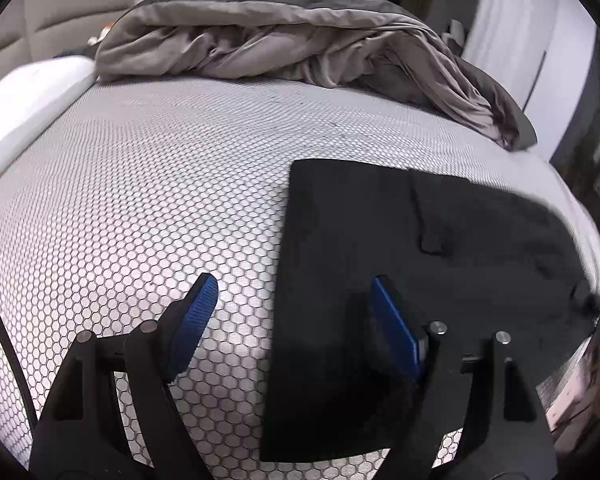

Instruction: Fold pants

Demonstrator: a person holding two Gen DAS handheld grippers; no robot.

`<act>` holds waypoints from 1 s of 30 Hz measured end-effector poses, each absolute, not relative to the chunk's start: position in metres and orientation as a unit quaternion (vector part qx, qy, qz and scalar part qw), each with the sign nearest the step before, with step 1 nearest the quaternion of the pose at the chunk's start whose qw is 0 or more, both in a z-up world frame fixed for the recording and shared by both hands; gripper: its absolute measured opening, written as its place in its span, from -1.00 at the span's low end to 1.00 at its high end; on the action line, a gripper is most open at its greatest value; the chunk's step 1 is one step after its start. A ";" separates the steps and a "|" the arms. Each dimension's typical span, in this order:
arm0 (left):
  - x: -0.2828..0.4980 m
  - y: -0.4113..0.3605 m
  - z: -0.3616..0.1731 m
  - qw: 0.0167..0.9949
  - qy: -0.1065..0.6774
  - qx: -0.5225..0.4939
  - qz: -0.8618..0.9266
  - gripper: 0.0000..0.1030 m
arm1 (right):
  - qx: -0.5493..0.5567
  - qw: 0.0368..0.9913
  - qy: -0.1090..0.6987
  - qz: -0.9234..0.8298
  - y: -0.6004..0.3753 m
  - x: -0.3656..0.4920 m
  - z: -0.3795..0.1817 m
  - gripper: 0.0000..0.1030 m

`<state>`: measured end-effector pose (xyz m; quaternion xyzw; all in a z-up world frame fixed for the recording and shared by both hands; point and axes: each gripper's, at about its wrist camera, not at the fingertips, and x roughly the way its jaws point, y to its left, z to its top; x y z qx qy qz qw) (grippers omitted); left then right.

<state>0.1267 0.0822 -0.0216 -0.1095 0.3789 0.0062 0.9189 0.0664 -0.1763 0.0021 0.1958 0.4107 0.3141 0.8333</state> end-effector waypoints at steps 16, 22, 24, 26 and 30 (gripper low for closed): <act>0.103 0.001 -0.020 0.929 0.349 0.043 -0.117 0.47 | 0.135 0.884 0.370 0.251 -0.172 0.053 0.007 -0.60; 0.103 -0.031 -0.053 0.894 0.404 0.115 -0.158 -0.07 | 0.049 0.857 0.425 0.286 -0.081 0.075 -0.023 -0.27; 0.102 -0.024 -0.055 0.892 0.403 0.117 -0.167 -0.16 | -0.008 0.852 0.444 0.279 -0.056 0.080 -0.044 -0.31; 0.095 -0.014 -0.053 0.890 0.403 0.118 -0.178 -0.21 | -0.089 0.858 0.431 0.265 -0.050 0.073 -0.050 -0.33; 0.080 0.011 -0.047 0.888 0.410 0.108 -0.180 -0.09 | -0.087 0.863 0.436 0.239 -0.089 0.067 -0.041 -0.34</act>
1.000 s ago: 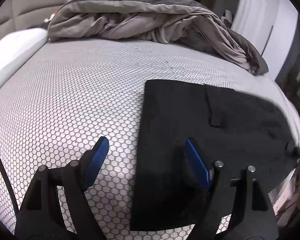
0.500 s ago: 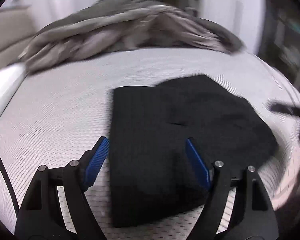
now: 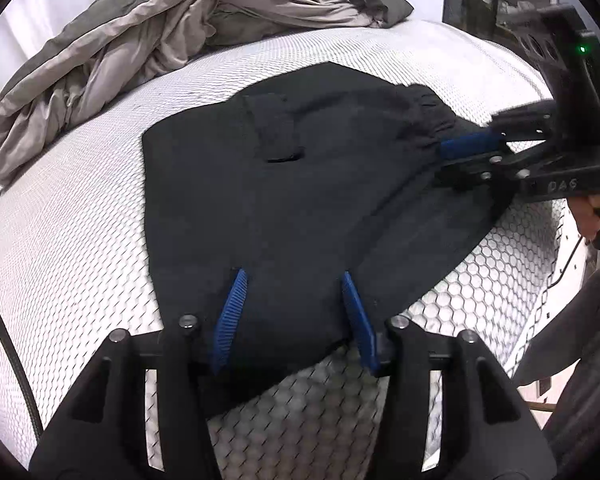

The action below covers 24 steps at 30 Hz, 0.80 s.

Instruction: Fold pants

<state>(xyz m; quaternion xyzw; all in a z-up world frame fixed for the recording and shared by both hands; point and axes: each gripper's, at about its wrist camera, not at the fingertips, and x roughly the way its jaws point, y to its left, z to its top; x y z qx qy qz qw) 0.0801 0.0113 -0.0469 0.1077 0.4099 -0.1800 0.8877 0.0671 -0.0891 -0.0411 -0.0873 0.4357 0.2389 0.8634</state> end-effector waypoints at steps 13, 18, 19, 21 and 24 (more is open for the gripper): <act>0.121 0.028 -0.047 0.893 0.419 0.060 -0.153 -0.05 | -0.105 0.868 0.429 0.229 -0.027 0.100 -0.055 -0.16; 0.101 0.049 -0.036 0.894 0.425 0.043 -0.137 0.04 | -0.121 0.873 0.430 0.195 -0.068 0.086 -0.043 -0.19; 0.098 0.050 -0.028 0.901 0.412 0.039 -0.132 0.04 | -0.112 0.875 0.426 0.199 -0.071 0.086 -0.038 -0.17; 0.097 0.049 -0.014 0.914 0.382 0.026 -0.136 0.04 | -0.098 0.882 0.414 0.205 -0.067 0.085 -0.028 -0.12; 0.121 0.039 -0.013 0.916 0.376 0.020 -0.140 0.04 | -0.056 0.887 0.398 0.227 -0.058 0.092 -0.021 -0.10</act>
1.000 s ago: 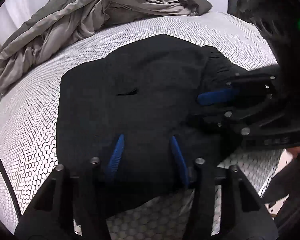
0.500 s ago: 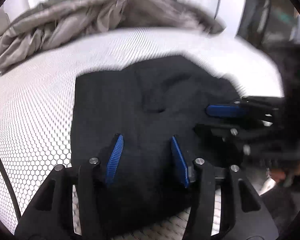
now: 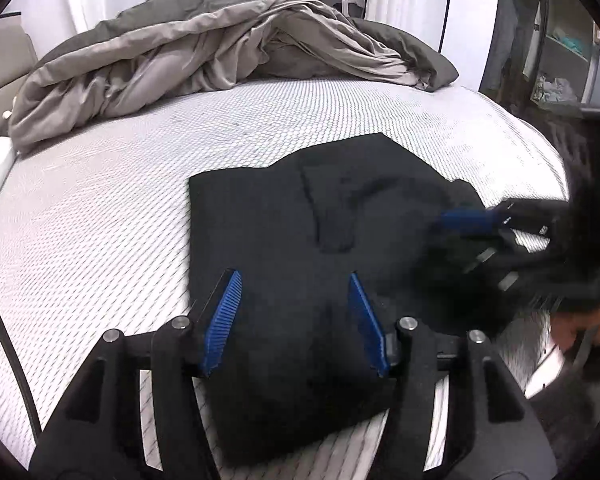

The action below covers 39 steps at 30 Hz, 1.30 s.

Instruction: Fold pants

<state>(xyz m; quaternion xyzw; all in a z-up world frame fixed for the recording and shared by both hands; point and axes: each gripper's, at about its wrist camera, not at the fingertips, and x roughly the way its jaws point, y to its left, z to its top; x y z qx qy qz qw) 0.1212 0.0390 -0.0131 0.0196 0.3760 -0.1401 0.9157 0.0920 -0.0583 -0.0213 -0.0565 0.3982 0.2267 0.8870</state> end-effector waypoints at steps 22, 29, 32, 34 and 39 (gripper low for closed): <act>0.165 0.039 -0.040 0.900 0.415 0.066 -0.117 0.03 | -0.074 0.880 0.435 0.177 -0.025 0.134 -0.041 -0.10; 0.150 0.079 -0.030 0.890 0.432 0.006 -0.146 0.09 | -0.097 0.864 0.468 0.159 -0.063 0.121 -0.048 -0.15; 0.143 0.079 -0.012 0.904 0.409 0.002 -0.121 0.03 | -0.063 0.872 0.455 0.170 -0.071 0.113 -0.035 -0.12; 0.154 0.075 -0.004 0.912 0.391 -0.009 -0.125 0.03 | -0.051 0.879 0.441 0.173 -0.063 0.112 -0.027 -0.11; 0.195 0.050 -0.027 0.897 0.431 0.025 -0.096 0.03 | -0.047 0.881 0.436 0.180 -0.020 0.130 -0.031 -0.11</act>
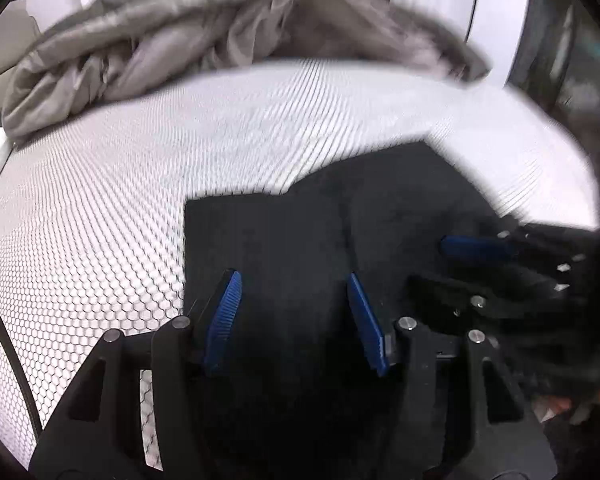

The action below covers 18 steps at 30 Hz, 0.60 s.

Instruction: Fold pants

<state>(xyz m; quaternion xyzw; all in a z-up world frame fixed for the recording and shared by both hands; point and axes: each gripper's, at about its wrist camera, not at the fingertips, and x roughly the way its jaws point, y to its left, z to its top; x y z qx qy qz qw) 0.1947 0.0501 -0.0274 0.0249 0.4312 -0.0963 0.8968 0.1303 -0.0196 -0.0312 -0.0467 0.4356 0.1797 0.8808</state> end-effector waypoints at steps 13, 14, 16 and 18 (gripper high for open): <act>0.182 0.080 -0.004 0.909 0.401 -0.024 -0.108 -0.08 | -0.071 0.872 0.463 0.142 -0.052 0.129 -0.030 -0.12; 0.185 0.078 0.000 0.912 0.393 -0.035 -0.111 -0.08 | -0.052 0.876 0.455 0.154 -0.050 0.129 -0.025 -0.11; 0.199 0.067 -0.003 0.910 0.397 -0.039 -0.115 -0.08 | -0.023 0.882 0.442 0.163 -0.040 0.132 -0.017 -0.10; 0.214 0.056 -0.018 0.900 0.423 -0.021 -0.100 -0.08 | -0.015 0.886 0.437 0.155 -0.028 0.144 -0.019 -0.09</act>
